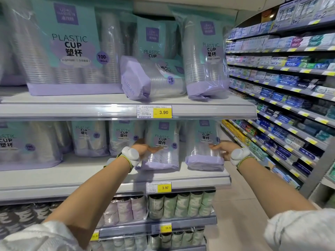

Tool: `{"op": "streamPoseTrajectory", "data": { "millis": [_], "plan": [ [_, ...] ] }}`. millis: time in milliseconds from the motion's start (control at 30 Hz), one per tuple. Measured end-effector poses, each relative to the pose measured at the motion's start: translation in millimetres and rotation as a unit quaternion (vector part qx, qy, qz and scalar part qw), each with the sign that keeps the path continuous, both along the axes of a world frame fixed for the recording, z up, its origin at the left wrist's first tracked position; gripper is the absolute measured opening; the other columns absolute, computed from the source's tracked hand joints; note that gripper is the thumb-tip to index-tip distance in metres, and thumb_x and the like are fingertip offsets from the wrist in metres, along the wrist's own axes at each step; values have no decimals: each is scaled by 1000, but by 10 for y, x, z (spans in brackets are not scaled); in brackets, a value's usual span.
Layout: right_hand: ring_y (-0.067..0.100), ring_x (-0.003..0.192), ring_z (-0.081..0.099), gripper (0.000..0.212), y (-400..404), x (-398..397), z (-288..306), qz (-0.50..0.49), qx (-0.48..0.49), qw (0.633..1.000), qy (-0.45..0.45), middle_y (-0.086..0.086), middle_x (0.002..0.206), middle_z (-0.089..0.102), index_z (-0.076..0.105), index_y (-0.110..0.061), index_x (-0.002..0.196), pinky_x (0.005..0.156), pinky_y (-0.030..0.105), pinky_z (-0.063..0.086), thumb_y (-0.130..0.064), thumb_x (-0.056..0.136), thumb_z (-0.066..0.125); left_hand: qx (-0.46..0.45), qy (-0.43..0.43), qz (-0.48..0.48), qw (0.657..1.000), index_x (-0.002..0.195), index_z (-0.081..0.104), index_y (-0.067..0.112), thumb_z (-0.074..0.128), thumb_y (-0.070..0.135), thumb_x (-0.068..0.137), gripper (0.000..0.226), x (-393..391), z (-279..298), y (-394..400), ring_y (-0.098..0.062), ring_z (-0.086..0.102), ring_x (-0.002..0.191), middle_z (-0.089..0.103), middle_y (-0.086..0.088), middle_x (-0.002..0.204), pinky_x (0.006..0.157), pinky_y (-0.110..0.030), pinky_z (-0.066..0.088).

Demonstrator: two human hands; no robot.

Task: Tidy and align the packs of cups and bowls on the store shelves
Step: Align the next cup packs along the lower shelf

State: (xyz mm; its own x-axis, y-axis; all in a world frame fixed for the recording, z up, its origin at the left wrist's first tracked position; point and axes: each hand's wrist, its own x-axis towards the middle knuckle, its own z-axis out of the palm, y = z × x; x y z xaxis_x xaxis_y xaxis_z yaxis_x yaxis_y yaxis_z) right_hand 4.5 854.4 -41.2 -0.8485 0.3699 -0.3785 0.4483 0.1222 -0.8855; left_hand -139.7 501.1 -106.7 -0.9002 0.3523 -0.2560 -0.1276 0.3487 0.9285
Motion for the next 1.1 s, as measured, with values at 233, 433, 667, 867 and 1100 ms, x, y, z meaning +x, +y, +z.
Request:
{"op": "streamPoseTrajectory", "data": {
  "millis": [233,433,667,867,1100],
  "plan": [
    [27,102,65,72,-240,164,-47,-75,-119,982,124,20,122,64,39,2,140,90,34,50,19,74,63,148,-59,75,984,144,26,12,87,9,65,100,646,307,-15,-44,48,130,50,-23,135,104,-57,43],
    [31,107,62,76,-114,99,-226,-93,-133,972,170,16,128,57,39,-10,135,103,46,45,22,70,64,-7,3,66,998,152,18,2,87,27,65,113,913,517,91,-36,38,139,36,-16,152,109,-37,40],
    [37,120,54,81,-59,171,-234,-69,-132,971,188,18,139,47,35,-6,141,99,46,48,19,72,68,-94,56,68,992,150,23,5,87,22,66,107,895,596,115,-33,42,136,41,-17,149,105,-31,41],
    [31,106,58,80,-63,269,-255,-61,-163,961,214,20,138,47,33,-6,142,65,31,60,25,74,62,-61,103,85,989,141,41,7,90,22,58,98,969,578,63,-30,54,126,55,-13,137,104,-32,44],
    [25,97,61,84,-42,319,-301,-62,-158,960,222,17,117,60,26,-5,144,65,29,61,27,74,60,-54,80,111,989,134,37,4,94,49,31,126,979,450,220,-33,52,125,51,-18,139,100,-44,50]
  ]
}}
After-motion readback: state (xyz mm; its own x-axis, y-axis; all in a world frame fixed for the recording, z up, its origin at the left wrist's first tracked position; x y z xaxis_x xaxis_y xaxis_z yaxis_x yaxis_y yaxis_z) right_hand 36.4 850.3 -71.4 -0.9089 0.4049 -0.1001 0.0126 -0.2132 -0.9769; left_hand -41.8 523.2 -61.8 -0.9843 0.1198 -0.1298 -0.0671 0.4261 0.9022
